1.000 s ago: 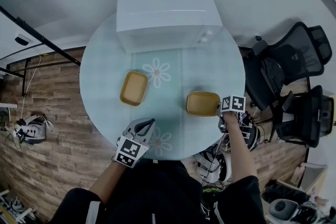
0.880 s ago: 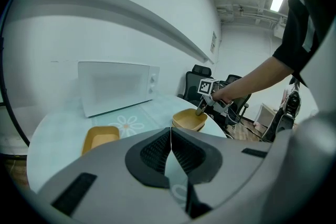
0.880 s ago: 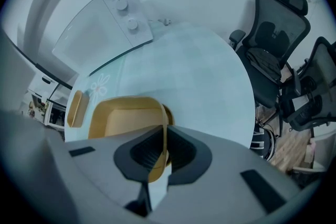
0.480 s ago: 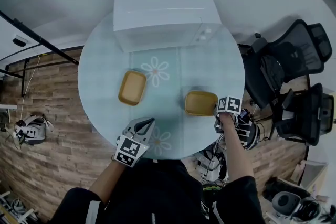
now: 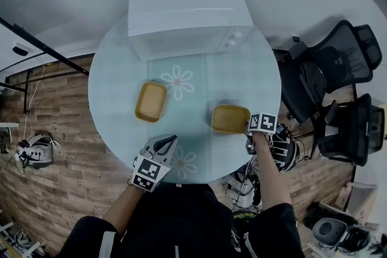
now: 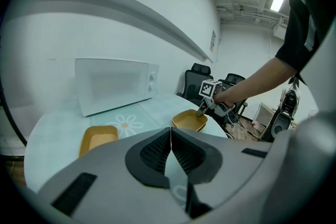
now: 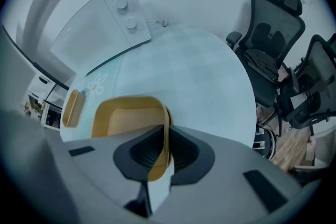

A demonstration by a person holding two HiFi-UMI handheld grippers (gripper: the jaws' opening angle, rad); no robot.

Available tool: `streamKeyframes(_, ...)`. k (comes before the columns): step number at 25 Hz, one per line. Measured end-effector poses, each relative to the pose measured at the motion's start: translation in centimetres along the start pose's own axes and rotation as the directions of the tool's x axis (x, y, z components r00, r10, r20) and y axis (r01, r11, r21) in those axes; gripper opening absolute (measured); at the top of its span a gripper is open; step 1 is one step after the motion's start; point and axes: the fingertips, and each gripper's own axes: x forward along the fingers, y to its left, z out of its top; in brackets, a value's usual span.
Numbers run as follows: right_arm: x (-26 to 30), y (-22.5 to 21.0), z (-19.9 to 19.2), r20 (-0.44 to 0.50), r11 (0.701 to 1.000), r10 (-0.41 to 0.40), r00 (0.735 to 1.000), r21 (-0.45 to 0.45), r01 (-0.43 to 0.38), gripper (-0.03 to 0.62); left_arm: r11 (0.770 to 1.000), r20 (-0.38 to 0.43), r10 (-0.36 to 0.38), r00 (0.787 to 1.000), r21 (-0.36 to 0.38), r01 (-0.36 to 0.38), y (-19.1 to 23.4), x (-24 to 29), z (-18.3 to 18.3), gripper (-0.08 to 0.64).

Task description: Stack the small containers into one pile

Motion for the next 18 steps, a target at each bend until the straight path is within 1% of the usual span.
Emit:
streamKeyframes(5, -0.2, 0.2, -0.2, -0.005, 1.0, 0.025, 1.0, -0.003, -0.025, 0.034, 1.0, -0.001, -0.007, 1.0, -0.001, 0.007, 0.1, 0.2, 0.0, 0.014)
streamKeyframes(11, -1.3, -0.4, -0.4, 0.05, 0.997, 0.04, 0.998, 0.071, -0.043, 0.034, 1.0, 0.001, -0.016, 1.0, 0.003, 0.016, -0.2, 0.3, 0.0, 0.014)
streamKeyframes(15, -1.1, -0.6, -1.4, 0.026, 0.996, 0.047, 0.999, 0.074, -0.049, 0.034, 1.0, 0.002, -0.02, 1.0, 0.005, 0.02, -0.3, 0.3, 0.0, 0.014)
streamKeyframes(18, -1.4, -0.8, -0.7, 0.061, 0.996, 0.037, 0.997, 0.073, -0.041, 0.034, 1.0, 0.005, -0.016, 1.0, 0.003, 0.016, 0.0, 0.2, 0.1, 0.014)
